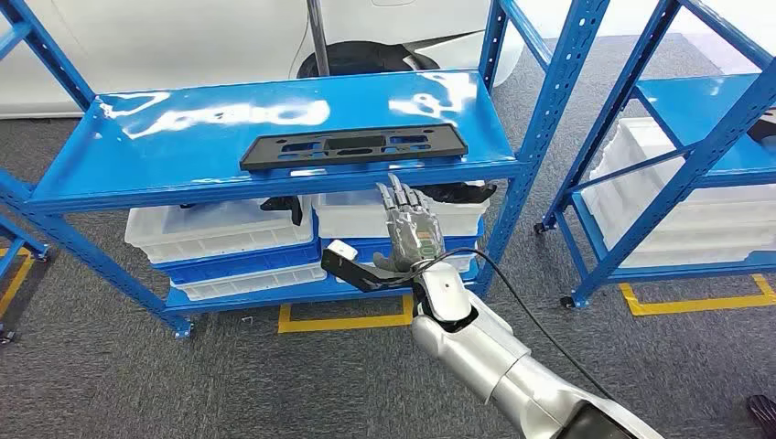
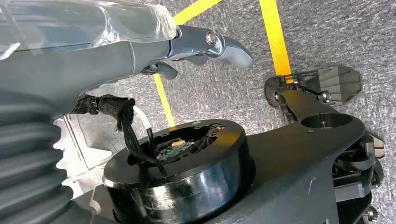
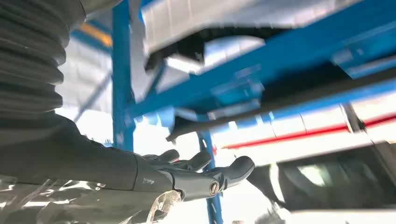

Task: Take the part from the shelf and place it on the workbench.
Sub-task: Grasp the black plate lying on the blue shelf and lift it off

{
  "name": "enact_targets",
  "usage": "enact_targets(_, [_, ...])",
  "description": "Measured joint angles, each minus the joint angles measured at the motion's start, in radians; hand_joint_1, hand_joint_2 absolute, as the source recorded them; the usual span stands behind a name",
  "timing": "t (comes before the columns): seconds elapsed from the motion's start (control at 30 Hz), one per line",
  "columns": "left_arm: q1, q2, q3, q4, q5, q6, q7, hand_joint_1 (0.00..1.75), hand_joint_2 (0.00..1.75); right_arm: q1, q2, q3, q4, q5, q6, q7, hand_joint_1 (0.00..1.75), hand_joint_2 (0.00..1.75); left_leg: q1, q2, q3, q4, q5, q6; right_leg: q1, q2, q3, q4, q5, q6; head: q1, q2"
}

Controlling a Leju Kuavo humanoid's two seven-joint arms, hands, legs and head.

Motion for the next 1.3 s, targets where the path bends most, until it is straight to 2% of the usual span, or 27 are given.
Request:
enact_targets(0.23, [-0.006,0.0,-0.027,0.001,0.017,0.012,0.016,0.0,0.0,-0.035,0.003,0.047,-0.078,0.195,0.039,0.015,0.0,1.75,0.0,0.0,0.0,0.0,0.0,0.0,0.0,0.0,0.0,0.0,0.0,0.0,0.0,0.0])
enact_targets(0.47, [-0.019,0.0,-0.061,0.007,0.032,0.015,0.033,0.0,0.0,-0.078,0.007,0.136,-0.123,0.333,0.138,0.006,0.0,1.75,0.001,0.0,-0.001,0.0,0.0,-0.001,0.001,0.0,0.0,0.0,0.0,0.0,0.0,0.0])
enact_targets(0.63, [-0.024,0.0,-0.083,0.015,0.04,0.015,0.033,0.0,0.0,-0.102,0.008,0.203,-0.124,0.288,0.243,-0.024,0.0,1.75,0.001,0.0,-0.001,0.0,0.0,-0.001,0.001,0.0,-0.001,0.0,0.0,0.0,0.0,0.0])
enact_targets(0.77, [-0.025,0.0,-0.095,0.018,0.047,0.015,0.033,0.0,0.0,-0.109,0.009,0.235,-0.122,0.233,0.281,-0.031,0.0,1.75,0.001,0.0,-0.001,0.0,0.0,-0.001,0.001,0.0,-0.001,0.0,0.0,0.0,0.0,0.0])
enact_targets(1.3, [-0.023,0.0,-0.118,0.028,0.048,0.025,0.041,0.0,0.0,-0.133,0.011,0.28,-0.109,0.155,0.289,-0.01,0.0,1.75,0.001,0.0,-0.002,0.0,0.0,-0.001,0.001,0.0,-0.001,0.0,0.0,0.0,0.0,0.0])
